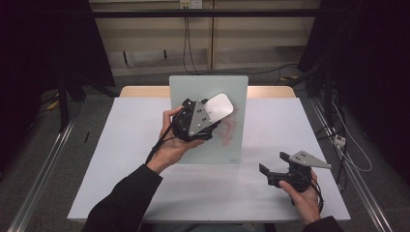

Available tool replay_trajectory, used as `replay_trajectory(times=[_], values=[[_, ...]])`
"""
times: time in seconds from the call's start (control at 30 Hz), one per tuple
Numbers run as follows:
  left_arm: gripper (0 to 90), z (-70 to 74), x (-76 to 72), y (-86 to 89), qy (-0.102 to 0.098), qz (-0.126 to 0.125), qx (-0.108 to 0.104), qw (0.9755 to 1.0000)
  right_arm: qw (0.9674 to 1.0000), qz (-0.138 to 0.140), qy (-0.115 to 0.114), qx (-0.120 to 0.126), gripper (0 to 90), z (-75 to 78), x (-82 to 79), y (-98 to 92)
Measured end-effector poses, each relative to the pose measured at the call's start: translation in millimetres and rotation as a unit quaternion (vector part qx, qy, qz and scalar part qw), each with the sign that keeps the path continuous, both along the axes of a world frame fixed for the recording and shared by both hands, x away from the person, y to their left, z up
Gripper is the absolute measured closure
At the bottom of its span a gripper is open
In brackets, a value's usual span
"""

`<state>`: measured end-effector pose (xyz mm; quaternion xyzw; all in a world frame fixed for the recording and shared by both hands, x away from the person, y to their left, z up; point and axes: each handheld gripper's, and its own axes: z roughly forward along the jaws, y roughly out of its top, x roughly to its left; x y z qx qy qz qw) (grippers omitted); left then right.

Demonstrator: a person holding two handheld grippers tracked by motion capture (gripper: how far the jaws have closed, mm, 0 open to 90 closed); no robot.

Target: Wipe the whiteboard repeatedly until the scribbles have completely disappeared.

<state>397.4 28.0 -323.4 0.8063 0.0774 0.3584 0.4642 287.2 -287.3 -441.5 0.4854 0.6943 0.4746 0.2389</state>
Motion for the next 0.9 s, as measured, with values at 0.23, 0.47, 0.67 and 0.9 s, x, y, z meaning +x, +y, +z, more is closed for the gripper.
replay_trajectory(times=[0.23,0.47,0.67,0.9], values=[[31.0,-1.6,1.3,-5.7,-0.009,-0.003,0.008,0.9999,1.0,0.0,0.0,0.0,7.4,0.0,0.0,0.1],[31.1,-4.7,0.4,-9.4,-0.012,-0.01,0.016,0.9997,1.0,0.0,0.0,0.0,7.4,0.0,0.0,0.0],[31.1,-11.5,-2.6,-16.1,-0.007,-0.02,0.027,0.9994,1.0,0.0,0.0,0.0,7.4,0.1,-0.1,0.2],[31.1,-20.2,-6.2,-21.4,-0.004,-0.029,0.036,0.9989,1.0,0.001,-0.001,0.0,7.4,0.1,-0.2,0.1]])
